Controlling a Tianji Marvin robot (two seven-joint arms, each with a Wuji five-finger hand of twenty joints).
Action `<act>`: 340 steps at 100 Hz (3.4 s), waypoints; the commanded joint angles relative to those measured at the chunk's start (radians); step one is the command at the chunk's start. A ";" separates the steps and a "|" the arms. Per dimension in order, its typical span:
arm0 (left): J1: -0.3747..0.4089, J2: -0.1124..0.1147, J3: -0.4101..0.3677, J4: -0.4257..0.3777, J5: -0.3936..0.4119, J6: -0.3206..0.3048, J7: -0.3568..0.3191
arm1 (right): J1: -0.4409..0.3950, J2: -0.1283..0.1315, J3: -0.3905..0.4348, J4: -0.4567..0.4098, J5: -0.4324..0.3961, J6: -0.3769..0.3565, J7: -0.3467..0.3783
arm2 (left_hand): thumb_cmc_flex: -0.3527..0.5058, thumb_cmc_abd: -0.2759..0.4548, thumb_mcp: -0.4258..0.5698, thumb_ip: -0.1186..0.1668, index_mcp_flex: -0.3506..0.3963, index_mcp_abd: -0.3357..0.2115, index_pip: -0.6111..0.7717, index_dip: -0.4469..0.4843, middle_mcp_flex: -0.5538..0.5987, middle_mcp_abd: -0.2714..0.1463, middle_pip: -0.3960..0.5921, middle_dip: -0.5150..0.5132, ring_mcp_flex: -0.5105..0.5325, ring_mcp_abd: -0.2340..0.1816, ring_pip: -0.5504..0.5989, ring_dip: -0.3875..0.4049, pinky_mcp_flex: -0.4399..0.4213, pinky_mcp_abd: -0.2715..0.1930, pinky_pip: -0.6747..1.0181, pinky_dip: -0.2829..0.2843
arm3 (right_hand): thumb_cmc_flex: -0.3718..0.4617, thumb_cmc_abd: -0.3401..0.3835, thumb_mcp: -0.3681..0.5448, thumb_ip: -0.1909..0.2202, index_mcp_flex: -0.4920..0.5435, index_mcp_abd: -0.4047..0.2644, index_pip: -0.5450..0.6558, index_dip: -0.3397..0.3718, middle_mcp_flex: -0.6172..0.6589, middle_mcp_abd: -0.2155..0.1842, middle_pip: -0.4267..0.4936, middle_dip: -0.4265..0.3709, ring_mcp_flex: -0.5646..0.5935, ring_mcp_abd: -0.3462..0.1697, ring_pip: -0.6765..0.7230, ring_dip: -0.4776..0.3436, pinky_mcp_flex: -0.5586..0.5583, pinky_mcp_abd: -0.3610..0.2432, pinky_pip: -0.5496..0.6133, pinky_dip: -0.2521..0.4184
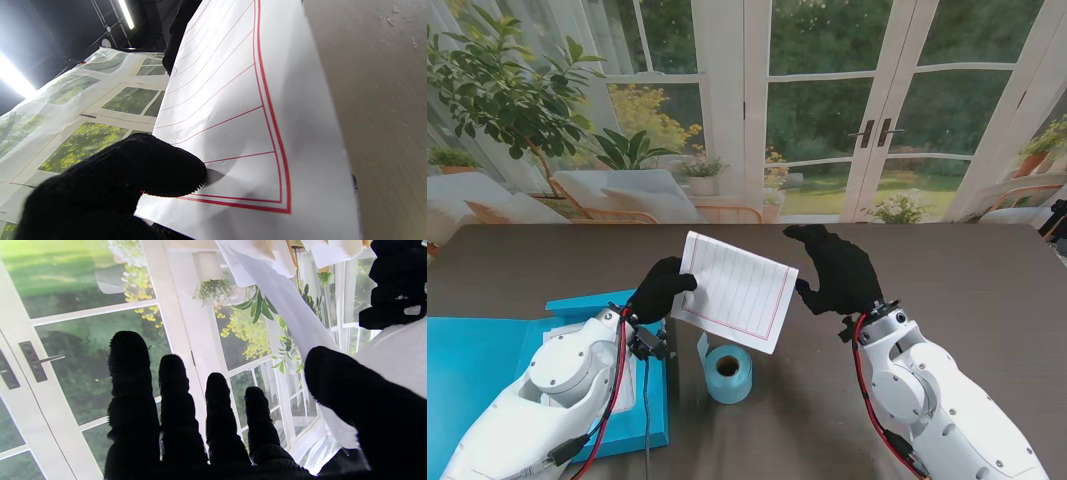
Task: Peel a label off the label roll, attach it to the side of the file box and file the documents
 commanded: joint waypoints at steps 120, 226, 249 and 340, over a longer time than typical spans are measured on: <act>0.515 0.013 -0.438 -0.379 0.140 -0.054 0.146 | -0.050 -0.026 0.095 0.001 0.273 -0.066 0.152 | 0.020 -0.016 0.020 0.030 -0.028 0.026 0.040 0.019 0.028 -0.047 0.019 0.037 -0.012 0.031 0.031 0.021 -0.010 -0.017 0.051 0.015 | -0.150 0.209 -0.287 0.011 0.160 -0.115 -0.037 0.017 0.106 -0.007 -0.089 -0.043 -0.018 0.006 -0.061 -0.043 -0.468 0.023 -0.122 -0.021; 0.706 -0.036 -0.569 -0.326 0.304 0.060 0.342 | -0.082 -0.019 0.086 0.006 0.320 -0.104 0.218 | 0.013 -0.007 0.021 0.025 -0.043 0.022 0.050 0.009 0.003 -0.043 0.025 0.052 -0.050 0.034 0.030 0.031 -0.060 -0.046 0.029 0.014 | -0.132 0.203 -0.255 0.016 0.154 -0.094 -0.041 0.026 0.111 -0.017 -0.092 -0.032 -0.001 -0.006 -0.057 -0.034 -0.469 0.014 -0.128 -0.006; 0.671 -0.041 -0.570 -0.264 0.347 0.162 0.362 | -0.075 -0.017 0.084 0.024 0.325 -0.114 0.233 | 0.010 0.002 0.025 0.024 -0.053 0.025 0.050 0.005 -0.012 -0.033 0.025 0.059 -0.073 0.041 0.029 0.035 -0.084 -0.054 0.018 0.013 | -0.132 0.205 -0.250 0.016 0.147 -0.083 -0.039 0.027 0.110 -0.016 -0.091 -0.031 0.000 -0.006 -0.053 -0.031 -0.470 0.013 -0.128 -0.003; 0.524 0.025 -0.521 -0.282 0.677 0.620 0.175 | -0.090 -0.016 0.089 0.024 0.364 -0.129 0.264 | -0.027 0.172 -0.361 -0.114 -0.303 0.081 -0.355 -0.196 -0.518 0.052 0.042 -0.231 -0.415 0.031 -0.188 -0.025 -0.357 -0.220 -0.085 -0.029 | -0.127 0.209 -0.237 0.016 0.115 -0.036 -0.022 0.031 0.093 0.000 -0.082 -0.032 -0.002 -0.017 -0.042 -0.030 -0.477 0.006 -0.128 0.004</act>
